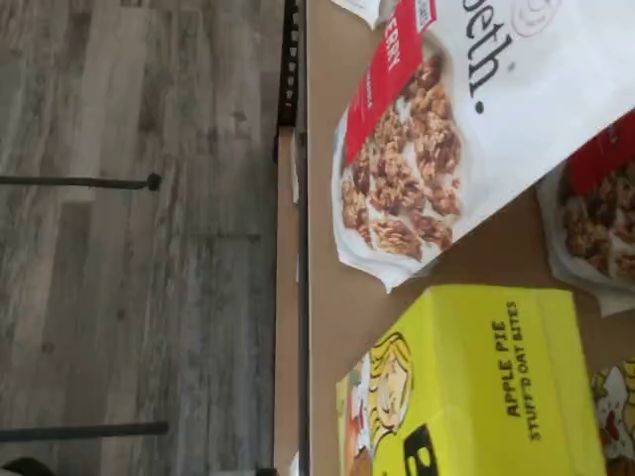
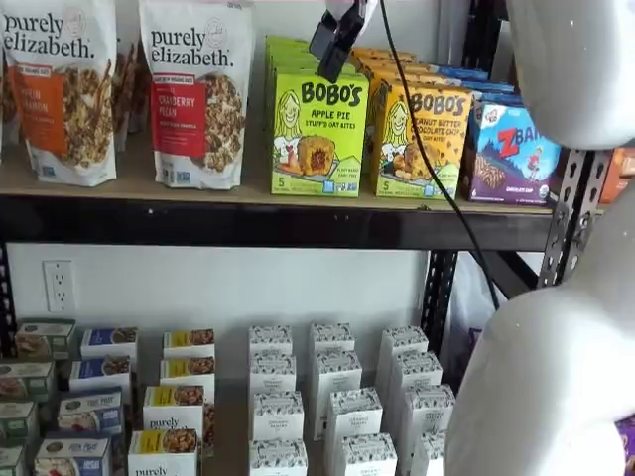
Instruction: Pick the green box on the top shelf, the fourth from the left
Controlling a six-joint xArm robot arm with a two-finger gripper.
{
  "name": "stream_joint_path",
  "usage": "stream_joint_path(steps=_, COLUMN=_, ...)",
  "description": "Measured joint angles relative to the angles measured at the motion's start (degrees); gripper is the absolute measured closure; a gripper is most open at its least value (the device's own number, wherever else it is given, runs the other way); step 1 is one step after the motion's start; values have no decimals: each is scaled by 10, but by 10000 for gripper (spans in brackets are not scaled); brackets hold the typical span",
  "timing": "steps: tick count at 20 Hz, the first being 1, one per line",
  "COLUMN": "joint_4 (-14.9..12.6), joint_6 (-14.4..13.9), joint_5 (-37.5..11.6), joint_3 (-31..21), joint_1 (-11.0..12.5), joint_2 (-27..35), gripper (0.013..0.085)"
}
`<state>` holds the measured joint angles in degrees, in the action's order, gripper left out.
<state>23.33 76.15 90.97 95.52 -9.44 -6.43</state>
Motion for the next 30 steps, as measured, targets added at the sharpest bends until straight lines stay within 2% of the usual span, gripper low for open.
stream_joint_path(steps=18, joint_4=-16, joint_6=11, joint_5=-21, joint_3=-5, joint_1=0, joint_2=19, gripper=130)
stream_joint_path(steps=30, joint_4=-48, joint_6=10, joint_5=-51, joint_3=-34, joint_1=-10, joint_2=9, gripper=130)
